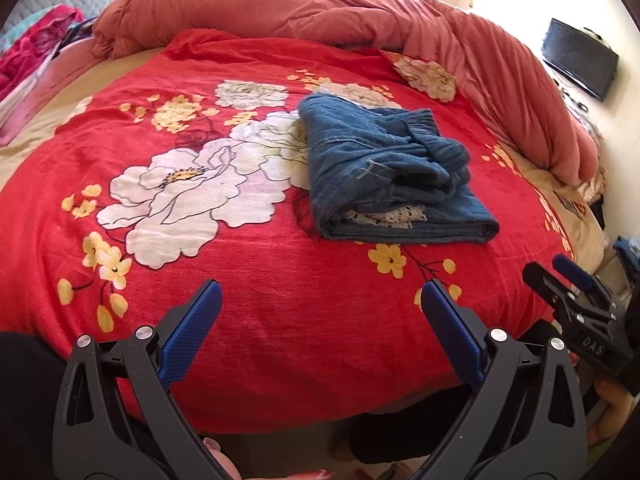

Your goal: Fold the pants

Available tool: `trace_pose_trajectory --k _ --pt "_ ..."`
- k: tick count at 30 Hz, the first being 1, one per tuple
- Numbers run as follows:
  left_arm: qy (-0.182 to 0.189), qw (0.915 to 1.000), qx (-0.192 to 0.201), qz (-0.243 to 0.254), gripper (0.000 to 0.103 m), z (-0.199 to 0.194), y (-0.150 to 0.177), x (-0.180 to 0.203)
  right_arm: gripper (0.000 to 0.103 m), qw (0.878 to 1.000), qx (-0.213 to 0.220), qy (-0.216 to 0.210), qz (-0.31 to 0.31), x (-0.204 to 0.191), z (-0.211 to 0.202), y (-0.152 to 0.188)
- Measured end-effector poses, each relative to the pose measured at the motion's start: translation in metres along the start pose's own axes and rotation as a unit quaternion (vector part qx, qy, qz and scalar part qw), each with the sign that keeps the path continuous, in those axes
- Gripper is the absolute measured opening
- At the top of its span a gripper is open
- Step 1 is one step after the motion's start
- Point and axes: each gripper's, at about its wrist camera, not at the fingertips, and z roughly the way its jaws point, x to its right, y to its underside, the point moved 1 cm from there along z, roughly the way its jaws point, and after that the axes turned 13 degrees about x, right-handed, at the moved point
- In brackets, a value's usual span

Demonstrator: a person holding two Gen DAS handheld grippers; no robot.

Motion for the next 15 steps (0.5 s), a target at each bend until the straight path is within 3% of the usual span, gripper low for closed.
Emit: trace_pose_trajectory --k 4,9,15 --pt "0.009 0.9997 0.016 -0.016 0.094 -0.004 -0.005 -0.003 0.097 1.000 -0.006 -0.002 0.008 0.004 0.005 0.000" --pt "-0.031 0.9986 0.042 -0.005 0.094 -0.010 -0.019 -0.012 0.097 1.000 -0.013 0.005 0.021 0.017 0.014 -0.003" --pt "-0.068 0.9953 0.044 -0.053 0.094 -0.007 -0.063 -0.064 0.097 0.998 -0.011 0.051 0.044 0.062 0.031 -0.029"
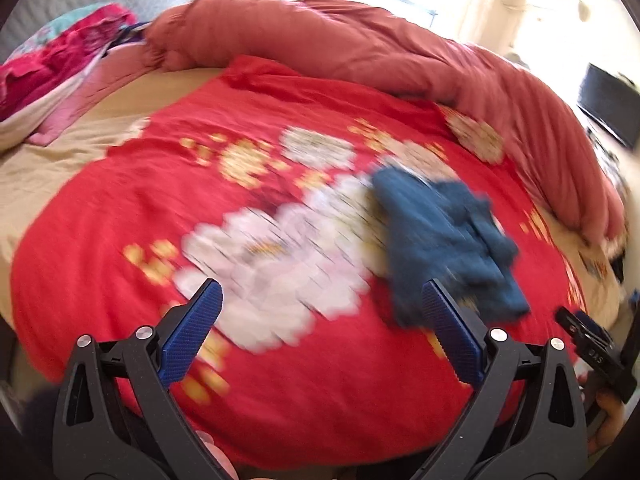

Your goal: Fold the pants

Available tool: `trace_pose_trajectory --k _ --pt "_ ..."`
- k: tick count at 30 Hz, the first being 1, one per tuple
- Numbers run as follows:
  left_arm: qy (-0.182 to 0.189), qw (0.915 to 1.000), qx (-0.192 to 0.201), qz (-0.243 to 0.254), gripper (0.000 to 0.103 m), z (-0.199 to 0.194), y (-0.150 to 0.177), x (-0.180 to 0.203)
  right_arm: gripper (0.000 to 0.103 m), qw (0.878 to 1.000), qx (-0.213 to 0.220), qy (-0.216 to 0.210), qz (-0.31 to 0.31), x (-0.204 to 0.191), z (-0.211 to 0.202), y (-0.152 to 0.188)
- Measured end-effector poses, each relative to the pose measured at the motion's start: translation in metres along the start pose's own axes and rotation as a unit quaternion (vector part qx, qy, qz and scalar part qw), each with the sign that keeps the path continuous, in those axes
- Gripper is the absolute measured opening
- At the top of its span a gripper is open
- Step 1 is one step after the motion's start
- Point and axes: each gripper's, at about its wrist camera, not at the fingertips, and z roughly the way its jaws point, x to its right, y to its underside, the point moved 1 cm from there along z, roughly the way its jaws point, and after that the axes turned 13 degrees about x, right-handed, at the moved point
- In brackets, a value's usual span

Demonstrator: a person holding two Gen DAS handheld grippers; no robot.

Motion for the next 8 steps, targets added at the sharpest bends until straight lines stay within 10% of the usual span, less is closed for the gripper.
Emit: trace_pose_trajectory --k 8 --pt "-0.149 0.9846 -0.067 0.062 0.094 0.109 -0.081 -0.091 0.099 0.990 -0.038 0.129 0.037 0.120 0.069 -0.057"
